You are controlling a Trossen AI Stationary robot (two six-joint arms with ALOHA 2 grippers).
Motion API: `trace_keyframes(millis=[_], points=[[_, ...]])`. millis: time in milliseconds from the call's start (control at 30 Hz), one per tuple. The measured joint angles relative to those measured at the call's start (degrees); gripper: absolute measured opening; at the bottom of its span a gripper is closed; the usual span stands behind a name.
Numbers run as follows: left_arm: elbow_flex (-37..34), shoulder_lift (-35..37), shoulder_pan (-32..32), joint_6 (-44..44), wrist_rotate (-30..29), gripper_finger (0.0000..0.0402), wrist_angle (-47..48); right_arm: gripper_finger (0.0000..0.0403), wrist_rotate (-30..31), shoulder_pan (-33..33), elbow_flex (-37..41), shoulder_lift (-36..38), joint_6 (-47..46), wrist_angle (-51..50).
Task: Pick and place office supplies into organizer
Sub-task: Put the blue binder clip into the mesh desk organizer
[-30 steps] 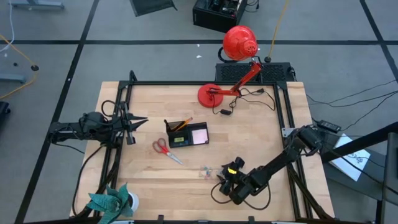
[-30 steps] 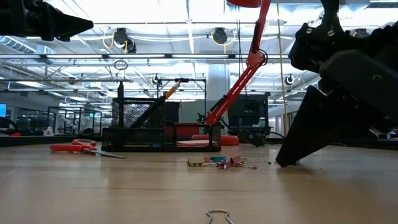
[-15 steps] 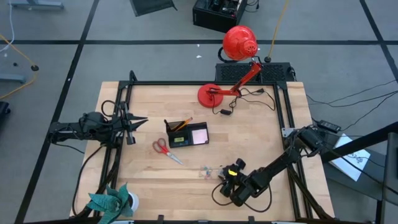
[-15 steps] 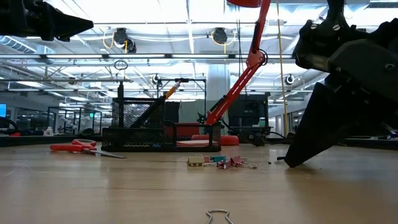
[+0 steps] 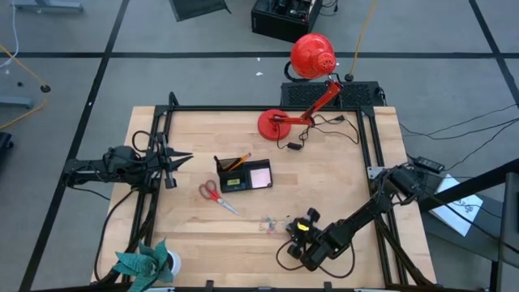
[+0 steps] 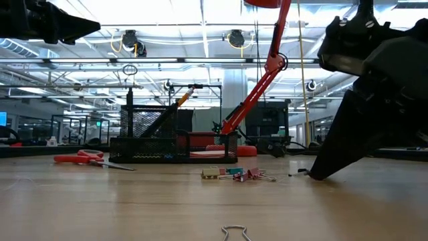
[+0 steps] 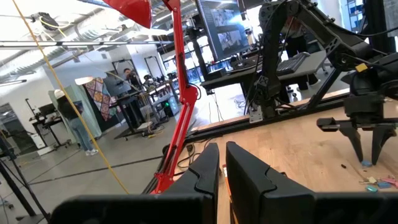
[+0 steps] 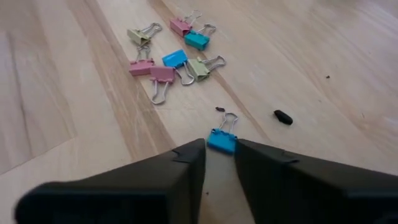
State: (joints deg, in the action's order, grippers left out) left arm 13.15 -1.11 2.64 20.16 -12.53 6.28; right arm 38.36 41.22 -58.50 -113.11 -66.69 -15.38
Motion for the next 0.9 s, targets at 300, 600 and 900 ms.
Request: trace_keyframes(millis=[300,600,900], points=[[0.00,0.00,0.02,-0.84,0.00,0.0035,-0.02,0.0003,-0.16,-0.76,0.00,-0.01,4.08,0.68],[0.00,0.00,0.02,-0.85,0.00,0.0035,-0.02,0.0030,0.18,-0.23,0.15,1.82,14.88,4.81],[0.00,-0.01,0.02,-0.87,0.00,0.0035,0.02,0.0088,-6.56,-3.29,0.23,11.61,43.98,6.15]])
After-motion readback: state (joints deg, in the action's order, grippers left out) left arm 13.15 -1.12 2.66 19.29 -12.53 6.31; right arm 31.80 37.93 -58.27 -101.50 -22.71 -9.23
